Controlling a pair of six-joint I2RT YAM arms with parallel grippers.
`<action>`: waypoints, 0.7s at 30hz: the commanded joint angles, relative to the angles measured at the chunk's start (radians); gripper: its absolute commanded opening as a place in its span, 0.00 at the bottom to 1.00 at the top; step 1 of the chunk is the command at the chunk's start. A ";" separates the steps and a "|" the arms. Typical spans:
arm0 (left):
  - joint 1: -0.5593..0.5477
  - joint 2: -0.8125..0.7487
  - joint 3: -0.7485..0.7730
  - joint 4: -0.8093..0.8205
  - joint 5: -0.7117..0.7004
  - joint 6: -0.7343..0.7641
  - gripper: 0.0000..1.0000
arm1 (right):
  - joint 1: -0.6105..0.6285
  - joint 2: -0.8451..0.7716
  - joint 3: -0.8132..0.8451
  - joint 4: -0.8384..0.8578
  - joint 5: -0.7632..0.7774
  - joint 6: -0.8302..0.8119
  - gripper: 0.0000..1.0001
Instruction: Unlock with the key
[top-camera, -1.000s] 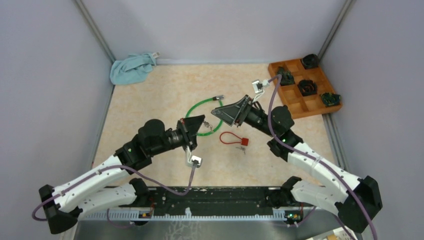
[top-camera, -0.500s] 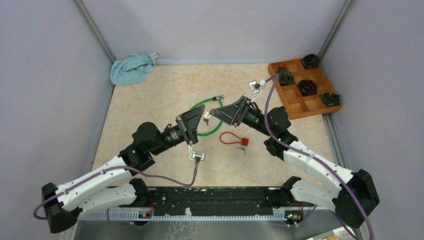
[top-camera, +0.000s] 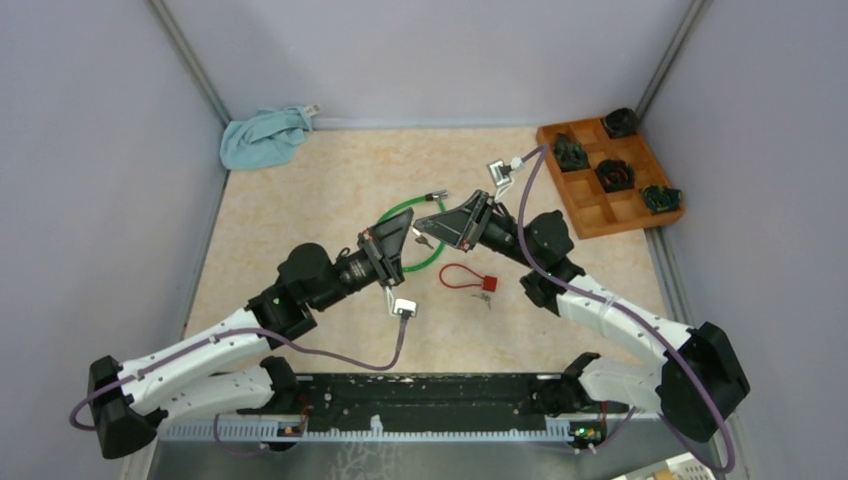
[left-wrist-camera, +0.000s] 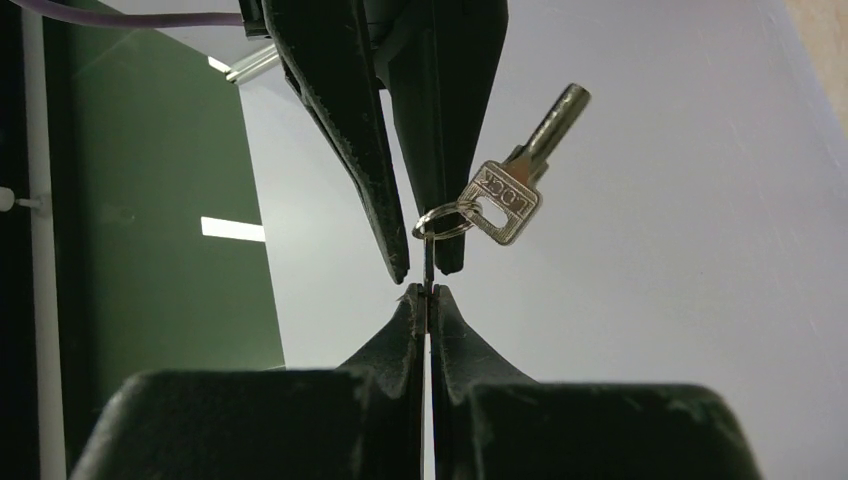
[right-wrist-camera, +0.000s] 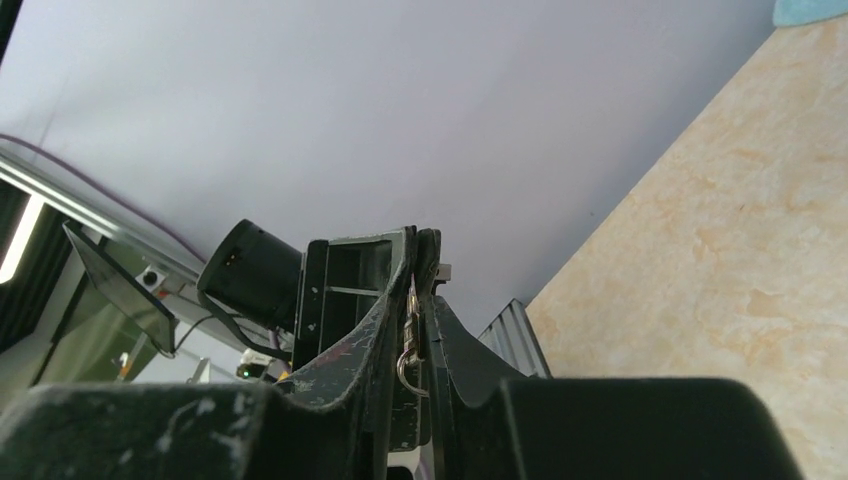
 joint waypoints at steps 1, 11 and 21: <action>-0.009 0.007 0.041 -0.017 -0.057 0.083 0.00 | -0.003 0.025 0.015 0.121 -0.037 0.047 0.18; -0.010 0.003 0.036 -0.018 -0.075 0.068 0.00 | -0.003 0.014 -0.014 0.138 -0.030 0.072 0.19; -0.011 -0.001 0.036 -0.010 -0.094 0.056 0.00 | -0.006 0.005 -0.051 0.184 -0.016 0.105 0.00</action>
